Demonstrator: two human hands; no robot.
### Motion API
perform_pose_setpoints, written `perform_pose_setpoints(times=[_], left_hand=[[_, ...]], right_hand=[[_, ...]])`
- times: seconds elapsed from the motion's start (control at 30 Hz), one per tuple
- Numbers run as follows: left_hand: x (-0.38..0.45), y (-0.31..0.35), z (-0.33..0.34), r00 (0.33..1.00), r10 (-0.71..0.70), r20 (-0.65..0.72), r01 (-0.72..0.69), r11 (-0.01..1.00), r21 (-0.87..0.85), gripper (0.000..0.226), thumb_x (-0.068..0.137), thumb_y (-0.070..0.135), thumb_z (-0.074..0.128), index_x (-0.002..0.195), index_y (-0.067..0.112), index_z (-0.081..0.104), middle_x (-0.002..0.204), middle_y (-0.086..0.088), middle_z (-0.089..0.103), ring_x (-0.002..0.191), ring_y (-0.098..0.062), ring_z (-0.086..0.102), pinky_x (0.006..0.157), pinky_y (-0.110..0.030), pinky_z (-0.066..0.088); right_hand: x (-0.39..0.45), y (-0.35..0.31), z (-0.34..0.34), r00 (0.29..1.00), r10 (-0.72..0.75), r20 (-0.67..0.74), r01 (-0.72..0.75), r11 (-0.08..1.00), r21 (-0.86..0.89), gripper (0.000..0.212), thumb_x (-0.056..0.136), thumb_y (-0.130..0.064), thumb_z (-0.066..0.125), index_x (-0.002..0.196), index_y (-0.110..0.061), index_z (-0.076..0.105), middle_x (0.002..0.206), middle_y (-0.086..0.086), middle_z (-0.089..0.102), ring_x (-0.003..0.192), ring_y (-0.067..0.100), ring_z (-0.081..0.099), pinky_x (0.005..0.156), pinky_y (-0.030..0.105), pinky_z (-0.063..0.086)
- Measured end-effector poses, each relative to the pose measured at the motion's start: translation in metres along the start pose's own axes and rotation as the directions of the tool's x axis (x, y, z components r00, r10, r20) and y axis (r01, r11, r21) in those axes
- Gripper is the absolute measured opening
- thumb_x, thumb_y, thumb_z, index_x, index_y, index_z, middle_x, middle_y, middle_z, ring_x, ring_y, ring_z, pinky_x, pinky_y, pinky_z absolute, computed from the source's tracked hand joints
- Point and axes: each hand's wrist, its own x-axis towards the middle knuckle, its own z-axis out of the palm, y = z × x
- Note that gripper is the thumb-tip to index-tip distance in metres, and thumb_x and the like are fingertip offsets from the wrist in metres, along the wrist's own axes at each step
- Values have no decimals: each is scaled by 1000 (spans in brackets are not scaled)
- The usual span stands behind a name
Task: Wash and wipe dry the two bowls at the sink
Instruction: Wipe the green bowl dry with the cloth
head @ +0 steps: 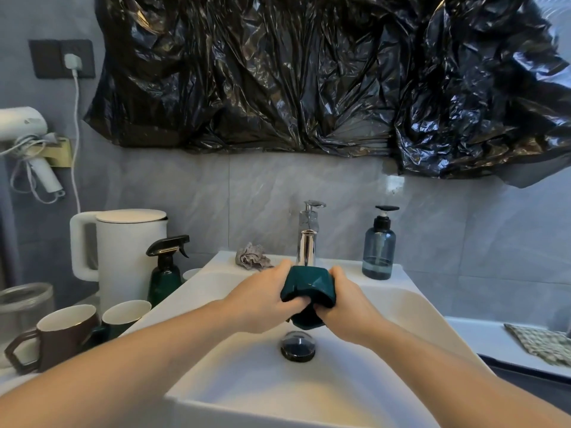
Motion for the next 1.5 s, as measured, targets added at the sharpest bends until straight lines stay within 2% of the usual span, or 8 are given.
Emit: perform_pose_setpoints(times=[0.17, 0.33, 0.47, 0.83, 1.03, 1.17, 1.37, 1.5], left_hand=[[-4, -11, -17, 981, 189, -51, -177, 966, 191, 27, 97, 53, 56, 114, 32, 50, 92, 7, 70, 80, -19, 62, 70, -38, 46], [-12, -37, -24, 995, 90, -47, -73, 955, 287, 28, 99, 55, 51, 111, 30, 53, 96, 4, 71, 84, -23, 62, 78, -43, 54], [-11, -47, -30, 992, 14, -127, 26, 952, 304, 33, 100, 60, 49, 113, 30, 56, 99, 4, 72, 90, -25, 65, 82, -42, 55], [-13, -77, -29, 980, -126, -157, 177, 907, 383, 41, 97, 62, 46, 119, 30, 58, 112, 1, 73, 103, -28, 67, 83, -41, 53], [-11, -77, -23, 989, -105, -103, 140, 879, 456, 40, 97, 60, 47, 118, 27, 56, 113, 0, 73, 103, -29, 67, 84, -41, 52], [-12, -75, -22, 992, -98, -84, 125, 885, 448, 46, 96, 60, 47, 128, 29, 57, 114, 1, 74, 104, -28, 69, 91, -45, 56], [-16, -69, -25, 995, -56, -78, 86, 875, 476, 34, 95, 61, 46, 110, 31, 54, 103, 3, 72, 95, -26, 66, 83, -43, 52], [-19, -64, -23, 994, -68, -88, 98, 909, 405, 33, 94, 65, 45, 106, 36, 53, 95, 9, 70, 88, -17, 65, 82, -39, 55]], right_hand=[[-3, -14, 10, 995, -23, 95, 15, 996, 91, 44, 88, -13, 74, 105, -38, 44, 107, -11, 65, 98, 7, 66, 81, 26, 59], [-10, -27, 18, 931, 6, 365, -57, 990, 131, 77, 79, -25, 85, 136, -41, 36, 136, -14, 53, 100, 12, 73, 82, 25, 61], [10, -42, 13, 952, -26, 305, 46, 997, -57, 92, 79, -8, 72, 151, -39, 23, 152, -15, 36, 128, 9, 52, 104, 30, 51], [137, -68, 63, 993, -44, 105, 57, 990, -129, 52, 103, -8, 51, 151, -26, 48, 153, 0, 51, 140, 25, 49, 110, 32, 42], [146, -55, 84, 984, -1, 178, 12, 998, -57, 52, 100, -27, 66, 150, -27, 51, 143, -2, 62, 125, 20, 60, 110, 37, 48], [138, -51, 73, 988, 3, 155, 30, 977, -209, 43, 91, -43, 75, 130, -27, 68, 122, -3, 71, 102, 18, 65, 89, 30, 52], [110, -44, 46, 996, 41, 75, -14, 943, -334, 10, 91, -25, 68, 101, -23, 67, 96, 2, 67, 88, 24, 66, 74, 32, 55], [78, -30, 22, 994, 109, -8, -108, 963, -248, 24, 87, -15, 60, 110, -14, 66, 109, 9, 65, 88, 26, 65, 76, 36, 57]])
